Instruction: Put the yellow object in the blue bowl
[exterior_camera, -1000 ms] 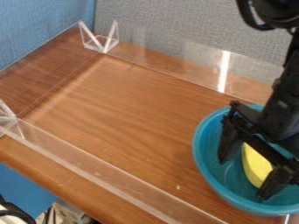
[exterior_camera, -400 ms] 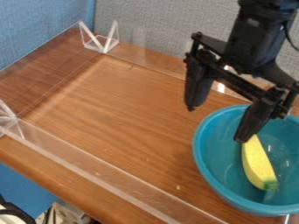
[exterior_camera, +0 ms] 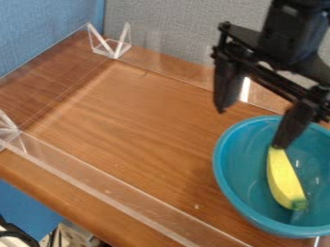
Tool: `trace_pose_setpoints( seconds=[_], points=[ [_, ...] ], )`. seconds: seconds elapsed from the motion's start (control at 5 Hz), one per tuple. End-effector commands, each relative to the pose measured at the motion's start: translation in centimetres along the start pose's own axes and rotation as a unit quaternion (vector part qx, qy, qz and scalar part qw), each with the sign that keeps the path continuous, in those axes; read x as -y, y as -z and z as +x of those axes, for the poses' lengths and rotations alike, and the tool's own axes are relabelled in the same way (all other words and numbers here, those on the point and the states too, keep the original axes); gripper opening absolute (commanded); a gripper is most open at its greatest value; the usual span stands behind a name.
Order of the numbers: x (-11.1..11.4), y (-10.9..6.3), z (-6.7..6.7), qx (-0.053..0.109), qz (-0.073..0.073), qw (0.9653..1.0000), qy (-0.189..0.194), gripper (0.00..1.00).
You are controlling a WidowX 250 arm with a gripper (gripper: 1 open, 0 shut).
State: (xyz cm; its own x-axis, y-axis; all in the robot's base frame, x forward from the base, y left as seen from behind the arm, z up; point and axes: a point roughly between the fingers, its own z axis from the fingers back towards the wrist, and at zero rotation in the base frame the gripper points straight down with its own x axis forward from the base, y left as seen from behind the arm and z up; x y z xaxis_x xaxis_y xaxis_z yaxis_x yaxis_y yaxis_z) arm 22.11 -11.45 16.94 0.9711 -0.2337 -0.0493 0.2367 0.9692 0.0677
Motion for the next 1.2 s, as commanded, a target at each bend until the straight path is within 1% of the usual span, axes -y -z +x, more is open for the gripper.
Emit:
trace_pose_setpoints(
  seconds=[0.0,0.2,0.4,0.6,0.8,1.0],
  points=[
    [1.3,-1.0,0.2,0.042,-0.012,0.9990,0.013,1.00],
    [1.1,0.5,0.0,0.057,-0.015,0.9976,0.037,1.00],
    [1.6,1.4,-0.1,0.070,-0.013,0.9955,0.063,1.00],
    [1.3,0.4,-1.1,0.082,-0.010,0.9949,0.058,1.00],
    [0.8,-0.7,-1.4,0.094,-0.010,0.9941,0.054,1.00],
    [0.6,-1.2,-1.2,0.103,-0.010,0.9915,0.078,1.00]
  ],
)
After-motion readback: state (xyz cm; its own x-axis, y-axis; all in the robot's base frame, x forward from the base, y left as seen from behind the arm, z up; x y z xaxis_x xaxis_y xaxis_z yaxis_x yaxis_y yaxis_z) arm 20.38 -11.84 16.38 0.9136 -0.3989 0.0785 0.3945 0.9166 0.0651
